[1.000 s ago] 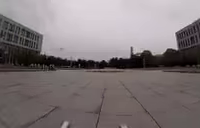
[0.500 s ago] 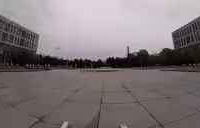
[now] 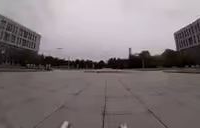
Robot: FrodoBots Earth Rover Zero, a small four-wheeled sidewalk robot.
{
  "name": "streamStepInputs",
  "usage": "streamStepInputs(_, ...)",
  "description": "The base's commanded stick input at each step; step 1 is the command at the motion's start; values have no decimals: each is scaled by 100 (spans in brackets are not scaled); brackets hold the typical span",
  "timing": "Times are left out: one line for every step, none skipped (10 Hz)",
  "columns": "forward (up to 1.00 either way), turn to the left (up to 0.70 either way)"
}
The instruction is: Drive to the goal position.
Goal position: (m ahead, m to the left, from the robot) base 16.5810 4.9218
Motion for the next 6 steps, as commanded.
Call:
streamStepInputs(70,0)
streamStepInputs(70,0)
streamStepInputs(70,0)
streamStepInputs(70,0)
streamStepInputs(70,0)
streamStepInputs(70,0)
